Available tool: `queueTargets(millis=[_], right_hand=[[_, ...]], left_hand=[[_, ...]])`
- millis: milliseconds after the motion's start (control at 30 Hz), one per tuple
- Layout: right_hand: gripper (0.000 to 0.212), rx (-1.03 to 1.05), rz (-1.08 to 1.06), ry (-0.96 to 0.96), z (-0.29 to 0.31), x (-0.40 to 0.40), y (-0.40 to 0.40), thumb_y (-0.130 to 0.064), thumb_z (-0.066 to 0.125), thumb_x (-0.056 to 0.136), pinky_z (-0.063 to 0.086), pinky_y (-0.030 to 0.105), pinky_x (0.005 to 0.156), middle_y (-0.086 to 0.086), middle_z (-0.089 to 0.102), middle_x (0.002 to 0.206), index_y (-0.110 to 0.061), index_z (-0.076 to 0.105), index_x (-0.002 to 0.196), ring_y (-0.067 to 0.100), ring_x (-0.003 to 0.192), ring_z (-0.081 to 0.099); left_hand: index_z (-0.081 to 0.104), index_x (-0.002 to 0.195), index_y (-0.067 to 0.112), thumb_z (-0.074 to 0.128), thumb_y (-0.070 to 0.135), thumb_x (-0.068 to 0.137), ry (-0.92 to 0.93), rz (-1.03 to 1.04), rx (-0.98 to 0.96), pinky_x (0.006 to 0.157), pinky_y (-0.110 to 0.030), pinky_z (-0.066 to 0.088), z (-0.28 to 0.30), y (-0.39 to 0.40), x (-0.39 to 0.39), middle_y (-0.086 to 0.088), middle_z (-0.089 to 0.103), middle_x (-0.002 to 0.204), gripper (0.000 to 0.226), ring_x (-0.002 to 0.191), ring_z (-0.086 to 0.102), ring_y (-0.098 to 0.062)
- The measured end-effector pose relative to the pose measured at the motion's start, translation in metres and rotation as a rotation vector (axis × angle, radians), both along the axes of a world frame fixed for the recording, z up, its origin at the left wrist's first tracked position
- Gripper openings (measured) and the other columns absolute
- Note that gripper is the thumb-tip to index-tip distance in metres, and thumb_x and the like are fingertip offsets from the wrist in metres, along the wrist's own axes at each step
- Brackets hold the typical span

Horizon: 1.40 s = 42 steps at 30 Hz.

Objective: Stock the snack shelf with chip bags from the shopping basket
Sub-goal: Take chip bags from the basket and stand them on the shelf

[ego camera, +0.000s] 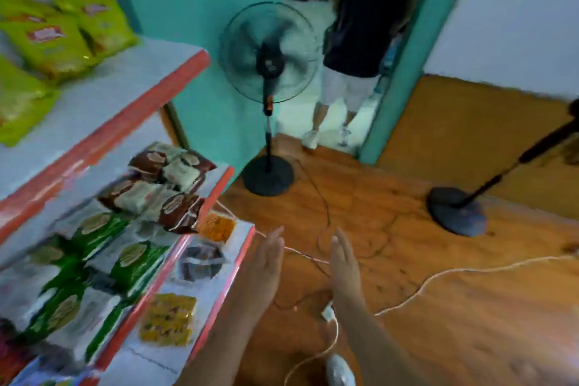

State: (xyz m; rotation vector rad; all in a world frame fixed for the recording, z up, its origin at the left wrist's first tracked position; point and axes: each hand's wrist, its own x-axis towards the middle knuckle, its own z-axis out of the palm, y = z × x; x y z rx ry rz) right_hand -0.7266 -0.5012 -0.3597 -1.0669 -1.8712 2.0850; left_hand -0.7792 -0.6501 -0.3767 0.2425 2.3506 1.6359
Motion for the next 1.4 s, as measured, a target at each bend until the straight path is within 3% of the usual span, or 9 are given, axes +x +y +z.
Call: queueTargets(millis=[267, 400, 533, 633, 767, 900, 1100, 1267, 1400], right_hand=[[0.043, -0.012, -0.472, -0.047, -0.025, 0.131, 0.256, -0.045, 0.043, 0.098, 0.032, 0.038, 0.114, -0.011, 0.042, 0.146, -0.035, 0.044, 0.140, 0.012, 0.136, 0.038], [0.041, 0.005, -0.715, -0.105, -0.044, 0.215, 0.361, -0.039, 0.041, 0.101, 0.035, 0.037, 0.111, -0.004, 0.045, 0.146, -0.029, 0.045, 0.140, 0.015, 0.134, 0.042], [0.044, -0.010, -0.972, -0.149, -0.056, 0.293, 0.431, -0.041, 0.040, 0.100, 0.038, 0.031, 0.100, -0.001, 0.046, 0.145, -0.026, 0.044, 0.141, 0.019, 0.132, 0.044], [0.041, -0.052, -1.170, -0.179, -0.067, 0.345, 0.466, -0.038, 0.040, 0.101, 0.037, 0.030, 0.091, 0.002, 0.048, 0.142, -0.024, 0.047, 0.139, 0.020, 0.126, 0.046], [0.041, -0.128, -1.394, -0.214, -0.089, 0.401, 0.495, -0.038, 0.041, 0.101, 0.037, 0.030, 0.095, 0.000, 0.049, 0.140, -0.023, 0.048, 0.138, 0.021, 0.129, 0.044], [0.043, -0.215, -1.591, -0.259, -0.117, 0.439, 0.516, -0.036, 0.045, 0.100, 0.036, 0.029, 0.098, -0.003, 0.049, 0.138, -0.020, 0.048, 0.139, 0.019, 0.129, 0.044], [0.044, -0.373, -1.796, -0.374, -0.150, 0.480, 0.547, -0.030, 0.050, 0.098, 0.037, 0.033, 0.097, -0.004, 0.048, 0.135, -0.024, 0.042, 0.141, 0.023, 0.130, 0.044], [0.055, -0.489, -1.837, -0.505, -0.182, 0.514, 0.560, -0.030, 0.054, 0.096, 0.040, 0.042, 0.106, 0.002, 0.040, 0.149, -0.022, 0.035, 0.146, 0.024, 0.132, 0.044], [0.061, -0.497, -1.853, -0.555, -0.223, 0.558, 0.571, -0.030, 0.058, 0.094, 0.038, 0.040, 0.105, 0.005, 0.039, 0.150, -0.020, 0.031, 0.148, 0.025, 0.134, 0.042]], left_hand=[[0.042, 0.140, 0.039, 0.029, 0.060, 0.092, -0.112, -0.595, -0.104, 0.109, -0.023, 0.035, 0.007, 0.289, 0.068, 0.010, 0.047, 0.145, 0.054, 0.133, 0.044, -0.004], [0.043, 0.130, 0.054, 0.029, 0.079, 0.084, -0.165, -0.839, -0.169, 0.106, -0.028, 0.039, -0.006, 0.430, 0.122, 0.015, 0.050, 0.141, 0.054, 0.129, 0.048, -0.003], [0.045, 0.138, 0.037, 0.037, 0.058, 0.091, -0.230, -1.037, -0.183, 0.094, -0.021, 0.036, -0.013, 0.537, 0.185, 0.014, 0.050, 0.131, 0.052, 0.119, 0.048, -0.003], [0.048, 0.137, 0.031, 0.046, 0.041, 0.099, -0.233, -1.199, -0.229, 0.090, -0.018, 0.038, -0.030, 0.597, 0.227, 0.007, 0.054, 0.124, 0.040, 0.114, 0.053, -0.006], [0.051, 0.124, 0.034, 0.054, 0.023, 0.098, -0.147, -1.401, -0.302, 0.088, -0.014, 0.041, -0.063, 0.665, 0.282, -0.001, 0.056, 0.118, 0.028, 0.109, 0.056, -0.011], [0.050, 0.126, 0.037, 0.054, 0.028, 0.097, -0.121, -1.601, -0.394, 0.098, -0.026, 0.046, -0.095, 0.723, 0.331, 0.006, 0.057, 0.118, 0.031, 0.109, 0.056, -0.007], [0.046, 0.136, 0.036, 0.046, 0.041, 0.099, -0.074, -1.879, -0.553, 0.093, -0.024, 0.046, -0.132, 0.805, 0.384, 0.011, 0.052, 0.125, 0.037, 0.112, 0.052, -0.007], [0.045, 0.138, 0.033, 0.047, 0.042, 0.098, 0.039, -2.050, -0.649, 0.084, -0.020, 0.046, -0.171, 0.858, 0.431, 0.009, 0.054, 0.126, 0.041, 0.106, 0.055, -0.006], [0.043, 0.140, 0.031, 0.046, 0.043, 0.098, 0.097, -2.174, -0.743, 0.087, -0.029, 0.053, -0.212, 0.881, 0.482, 0.006, 0.055, 0.126, 0.044, 0.101, 0.059, -0.009]])
